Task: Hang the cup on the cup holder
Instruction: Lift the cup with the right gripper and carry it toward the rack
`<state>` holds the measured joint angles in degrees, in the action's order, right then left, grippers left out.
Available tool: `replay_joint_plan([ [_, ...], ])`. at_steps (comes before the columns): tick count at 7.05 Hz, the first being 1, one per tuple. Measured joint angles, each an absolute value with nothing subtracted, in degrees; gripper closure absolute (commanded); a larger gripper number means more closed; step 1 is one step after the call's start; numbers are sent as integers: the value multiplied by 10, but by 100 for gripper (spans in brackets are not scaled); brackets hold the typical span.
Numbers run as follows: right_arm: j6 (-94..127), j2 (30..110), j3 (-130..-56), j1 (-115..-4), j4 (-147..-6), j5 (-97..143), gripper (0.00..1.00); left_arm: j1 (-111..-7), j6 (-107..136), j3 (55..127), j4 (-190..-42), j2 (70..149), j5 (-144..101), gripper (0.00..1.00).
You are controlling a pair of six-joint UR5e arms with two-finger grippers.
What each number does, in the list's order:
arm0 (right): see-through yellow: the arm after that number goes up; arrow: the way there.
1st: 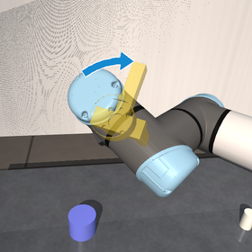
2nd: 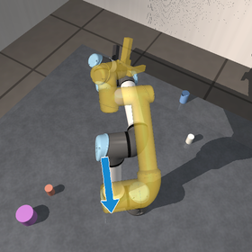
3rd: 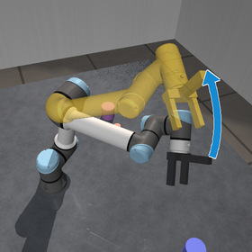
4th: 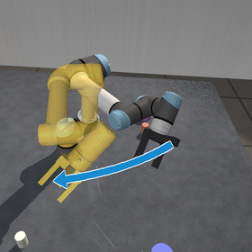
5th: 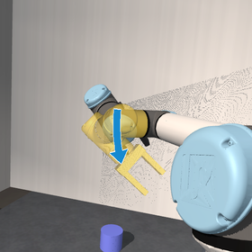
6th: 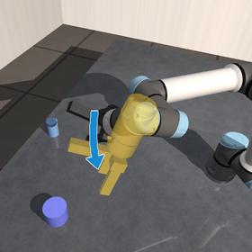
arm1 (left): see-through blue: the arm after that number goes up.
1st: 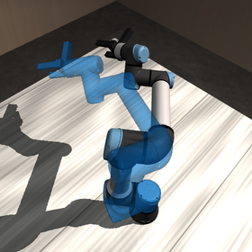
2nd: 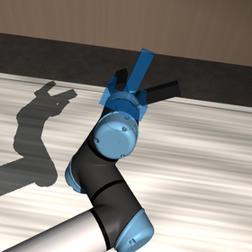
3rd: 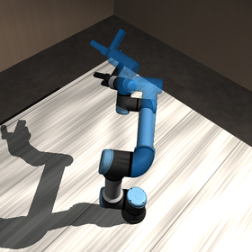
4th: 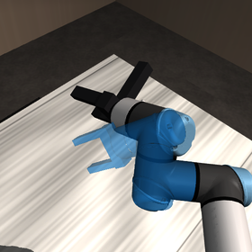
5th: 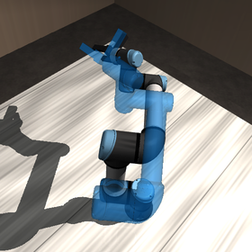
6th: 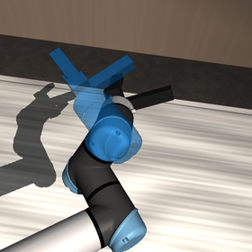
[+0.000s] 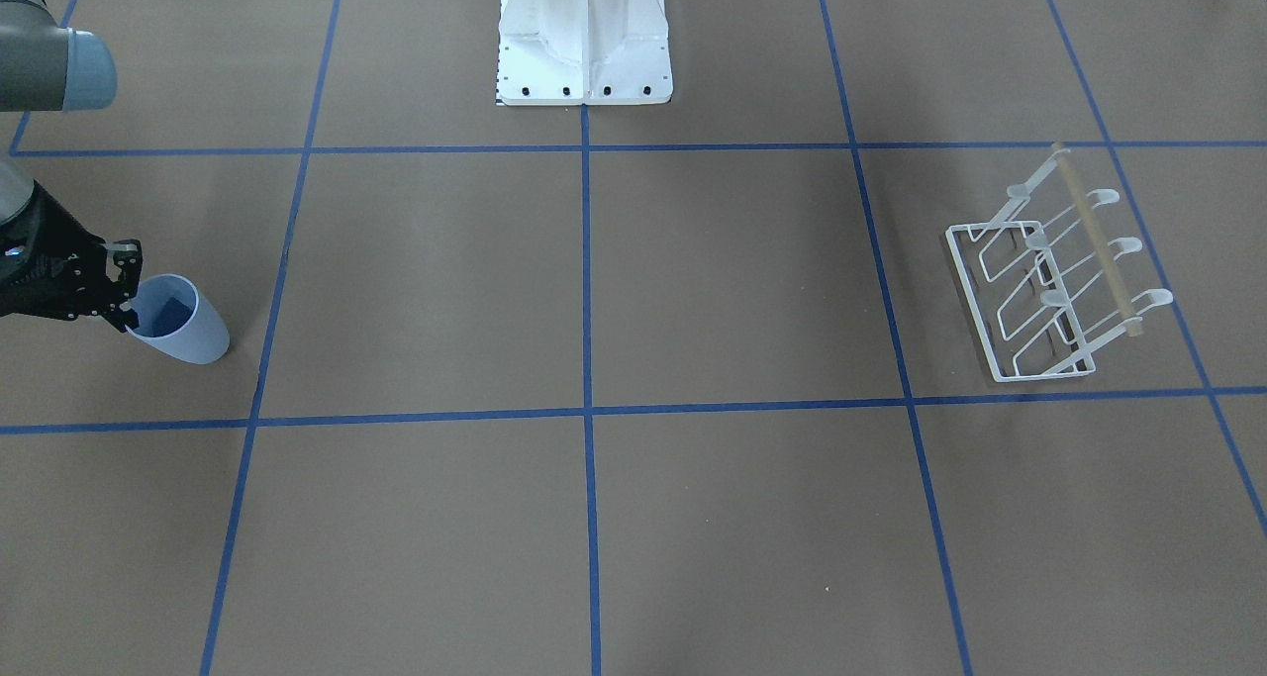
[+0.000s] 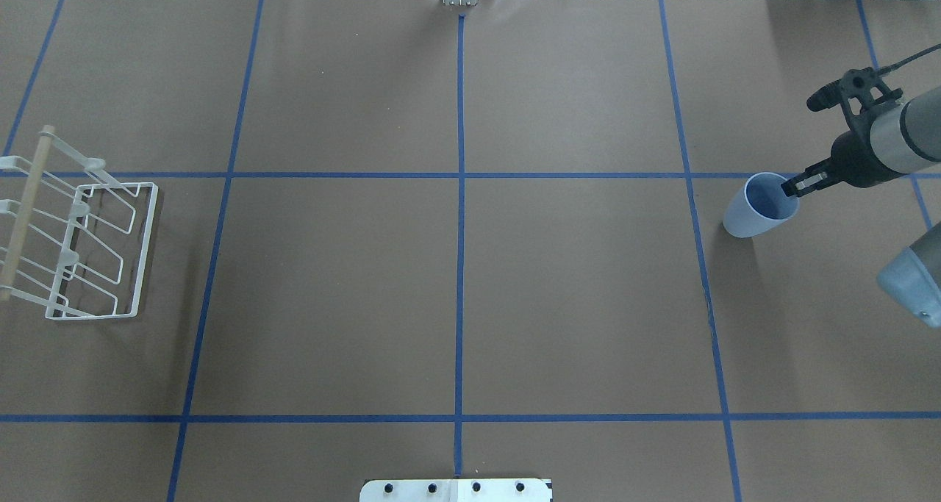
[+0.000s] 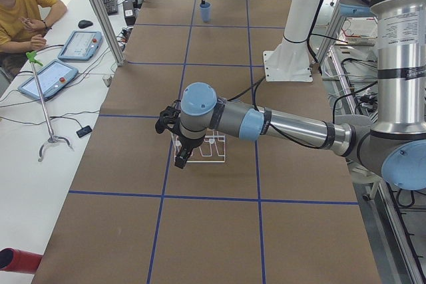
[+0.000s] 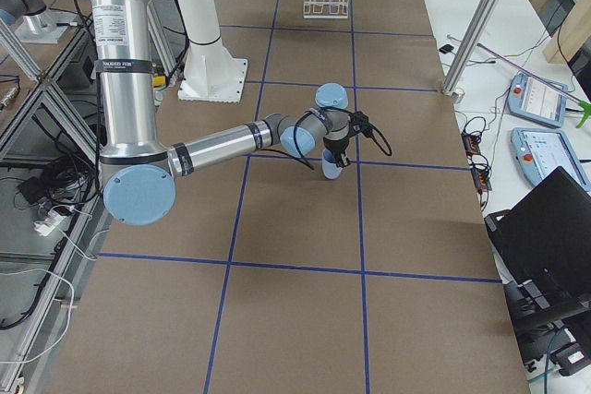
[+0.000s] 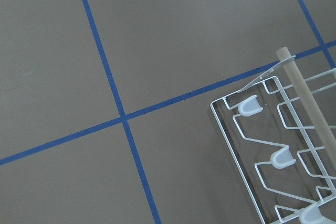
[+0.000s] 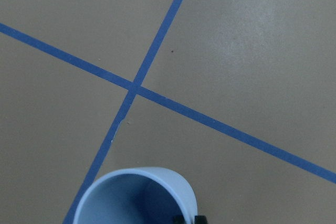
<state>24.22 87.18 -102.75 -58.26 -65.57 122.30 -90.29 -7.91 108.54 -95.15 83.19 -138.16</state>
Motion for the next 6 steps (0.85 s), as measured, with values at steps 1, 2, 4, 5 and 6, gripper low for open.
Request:
replay_joint_plan([
  [1, 242, 871, -1033, -596, -656, 1230, 100, -903, -79, 1085, -952, 832, -1382, 1],
  [2, 244, 864, -1041, -613, -656, 1249, 100, -903, -79, 1086, -952, 832, -1382, 1],
  [4, 265, 824, -1046, -650, -652, 1299, 100, -902, -78, 1096, -953, 836, -1383, 1],
  [5, 294, 798, -1048, -657, -650, 1309, 100, -902, -74, 1105, -955, 846, -1384, 1],
  [6, 322, 779, -1048, -659, -634, 1315, 100, -901, -46, 1113, -962, 860, -1391, 1],
])
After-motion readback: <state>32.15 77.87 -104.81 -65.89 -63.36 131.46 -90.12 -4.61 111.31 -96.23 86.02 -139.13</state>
